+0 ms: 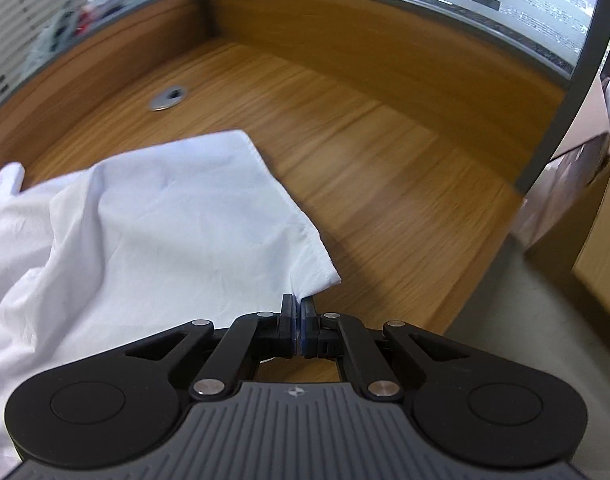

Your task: Fold clothes

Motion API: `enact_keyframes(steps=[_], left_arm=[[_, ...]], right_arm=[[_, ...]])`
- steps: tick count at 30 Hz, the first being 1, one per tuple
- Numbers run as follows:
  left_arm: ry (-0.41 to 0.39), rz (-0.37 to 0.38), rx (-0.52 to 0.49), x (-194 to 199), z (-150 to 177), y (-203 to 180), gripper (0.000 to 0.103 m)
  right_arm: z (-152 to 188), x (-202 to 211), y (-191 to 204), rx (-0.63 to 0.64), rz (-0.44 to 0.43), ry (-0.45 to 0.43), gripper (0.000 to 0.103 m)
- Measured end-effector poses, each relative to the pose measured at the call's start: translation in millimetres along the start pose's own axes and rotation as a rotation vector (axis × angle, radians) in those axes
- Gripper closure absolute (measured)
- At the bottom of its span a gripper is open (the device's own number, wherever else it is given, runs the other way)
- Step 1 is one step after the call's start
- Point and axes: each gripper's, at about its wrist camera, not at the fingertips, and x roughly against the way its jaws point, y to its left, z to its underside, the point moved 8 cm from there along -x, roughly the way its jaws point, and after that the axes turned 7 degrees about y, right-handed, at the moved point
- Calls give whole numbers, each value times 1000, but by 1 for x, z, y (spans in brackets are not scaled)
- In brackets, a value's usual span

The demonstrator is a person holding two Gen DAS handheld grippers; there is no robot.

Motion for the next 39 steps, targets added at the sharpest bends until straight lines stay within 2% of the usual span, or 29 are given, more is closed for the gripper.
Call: enact_keyframes(steps=[2, 5, 8, 14, 18, 19, 20, 21, 22, 23, 25, 28, 29, 39], left_arm=[[-14, -14, 12, 1, -2, -7, 100], [-64, -62, 67, 12, -11, 5, 100], [-86, -91, 162, 26, -21, 37, 100], [-77, -183, 249, 36, -13, 98, 100], [-61, -142, 209, 34, -5, 114, 98], [-62, -138, 180, 36, -4, 113, 96], [-65, -135, 147, 39, -3, 112, 86], [-69, -133, 114, 42, -2, 111, 81], [-72, -131, 81, 44, -1, 109, 76], [-69, -130, 33, 46, -1, 105, 74], [-56, -127, -87, 49, -1, 94, 70], [-33, -141, -317, 55, 7, 77, 58], [-25, -151, -399, 55, 10, 72, 57], [38, -187, -1080, 40, 52, 67, 37]], right_arm=[[-12, -5, -16, 10, 17, 4, 101], [-32, -18, -36, 31, 48, 6, 101], [-44, -34, -50, 41, 54, 26, 101], [-48, -56, -45, 115, 46, 59, 101], [-45, -57, -36, 145, 55, 63, 99], [-45, -53, -32, 153, 57, 55, 97], [-44, -46, -28, 163, 62, 41, 95], [-43, -40, -23, 174, 67, 27, 91], [-42, -32, -17, 188, 68, 12, 81], [-39, -23, -10, 199, 69, -4, 76], [-30, -4, 8, 227, 45, -25, 76], [-10, 23, 42, 267, -20, -42, 71], [-3, 29, 53, 278, -41, -43, 71], [83, 79, 162, 398, -252, -8, 67]])
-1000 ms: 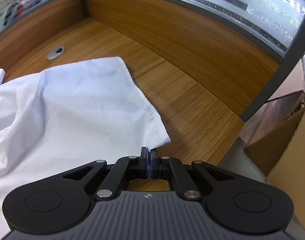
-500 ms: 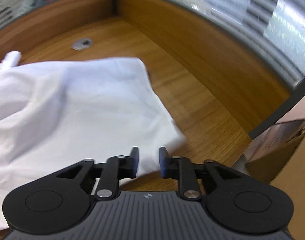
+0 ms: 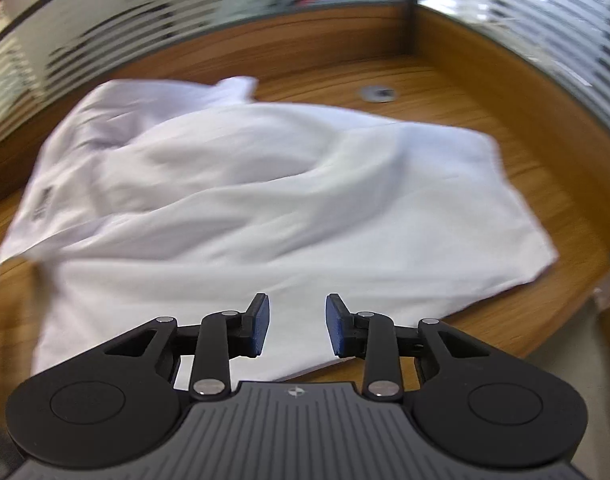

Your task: Fold clothes

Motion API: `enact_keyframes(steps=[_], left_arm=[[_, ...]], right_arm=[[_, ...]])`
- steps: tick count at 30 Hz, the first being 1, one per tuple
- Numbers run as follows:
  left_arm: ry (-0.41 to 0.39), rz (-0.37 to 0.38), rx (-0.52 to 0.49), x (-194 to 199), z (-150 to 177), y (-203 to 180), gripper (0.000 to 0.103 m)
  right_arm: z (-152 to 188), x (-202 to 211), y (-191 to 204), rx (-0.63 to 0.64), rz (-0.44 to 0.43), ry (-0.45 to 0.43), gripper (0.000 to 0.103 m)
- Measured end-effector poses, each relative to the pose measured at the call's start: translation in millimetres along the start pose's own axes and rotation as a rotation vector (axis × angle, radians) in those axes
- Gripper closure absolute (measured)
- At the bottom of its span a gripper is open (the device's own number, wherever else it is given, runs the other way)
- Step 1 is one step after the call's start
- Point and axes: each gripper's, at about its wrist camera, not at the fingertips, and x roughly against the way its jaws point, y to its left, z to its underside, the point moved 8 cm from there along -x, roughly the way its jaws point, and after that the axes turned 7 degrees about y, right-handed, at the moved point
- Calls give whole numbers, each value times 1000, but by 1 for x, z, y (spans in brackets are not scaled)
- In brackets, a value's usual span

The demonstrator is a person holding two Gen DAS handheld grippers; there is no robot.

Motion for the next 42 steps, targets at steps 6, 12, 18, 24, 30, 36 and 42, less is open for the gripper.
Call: enact_keyframes(steps=[6, 12, 18, 24, 30, 36, 42], left_arm=[[12, -23, -350, -16, 12, -21, 35], [-21, -80, -473, -29, 10, -22, 35], [-64, -116, -652, -37, 8, -27, 33], [-123, -115, -881, -57, 7, -33, 34], [-181, -101, -1076, -68, 5, -25, 60], [-132, 105, -1049, -50, -19, -16, 95], [-13, 378, -743, 5, -79, 3, 96]], right_arm=[[19, 5, 95, 162, -132, 20, 56], [33, 7, 168, 323, -232, 40, 44], [57, -9, 220, 439, -233, 111, 41], [84, -41, 267, 478, -182, 151, 41], [110, -69, 287, 441, -41, 157, 51], [108, -53, 268, 250, 47, 96, 99], [103, 27, 249, 127, 10, 0, 100]])
